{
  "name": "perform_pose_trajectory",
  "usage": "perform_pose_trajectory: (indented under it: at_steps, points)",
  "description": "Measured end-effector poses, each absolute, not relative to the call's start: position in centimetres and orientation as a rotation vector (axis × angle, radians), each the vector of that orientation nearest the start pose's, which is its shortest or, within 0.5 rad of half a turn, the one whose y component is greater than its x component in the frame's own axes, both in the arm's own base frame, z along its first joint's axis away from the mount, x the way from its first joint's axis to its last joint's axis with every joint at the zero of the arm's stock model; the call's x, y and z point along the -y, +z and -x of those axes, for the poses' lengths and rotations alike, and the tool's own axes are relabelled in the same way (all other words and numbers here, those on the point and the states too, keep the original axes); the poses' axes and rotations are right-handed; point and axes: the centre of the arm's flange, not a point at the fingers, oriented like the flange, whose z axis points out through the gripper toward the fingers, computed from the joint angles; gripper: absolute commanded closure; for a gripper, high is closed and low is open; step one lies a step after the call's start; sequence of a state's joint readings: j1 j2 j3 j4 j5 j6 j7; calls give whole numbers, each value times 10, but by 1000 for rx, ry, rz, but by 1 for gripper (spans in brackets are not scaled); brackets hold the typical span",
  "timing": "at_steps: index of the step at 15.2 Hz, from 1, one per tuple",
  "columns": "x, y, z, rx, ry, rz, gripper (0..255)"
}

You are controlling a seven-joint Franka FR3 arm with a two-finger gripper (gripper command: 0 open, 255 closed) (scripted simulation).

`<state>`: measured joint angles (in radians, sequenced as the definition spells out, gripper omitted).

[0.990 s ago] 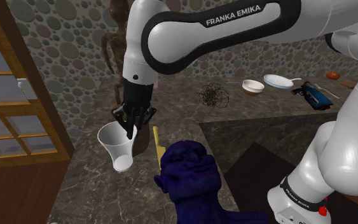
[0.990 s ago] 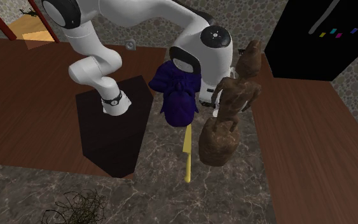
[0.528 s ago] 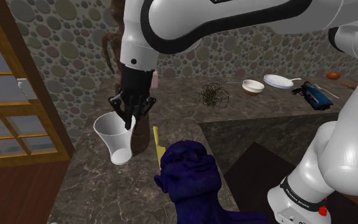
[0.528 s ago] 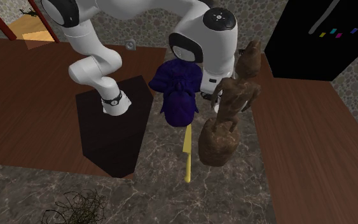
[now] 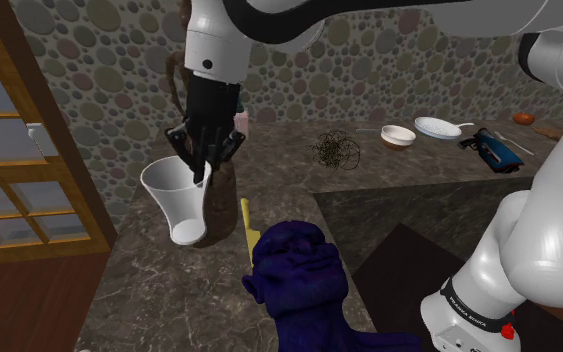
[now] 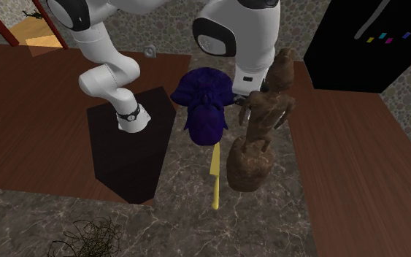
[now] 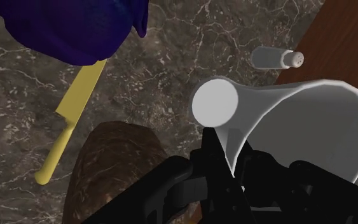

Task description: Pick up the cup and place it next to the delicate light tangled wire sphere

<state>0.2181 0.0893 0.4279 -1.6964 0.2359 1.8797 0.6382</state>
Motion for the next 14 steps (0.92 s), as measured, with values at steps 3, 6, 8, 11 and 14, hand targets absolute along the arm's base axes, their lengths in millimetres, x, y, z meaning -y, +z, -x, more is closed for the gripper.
perform_pose_trajectory:
  at_steps: [3, 6, 8, 11, 14]
  points:
    - [-362, 560, -472, -81, 113, 2866, 255]
    - [-329, 560, -467, -82, 112, 2867, 255]
    - [-302, 562, -462, -82, 112, 2867, 255]
    - [-263, 566, -463, -82, 112, 2866, 255]
    - [-224, 563, -457, -83, 111, 2866, 255]
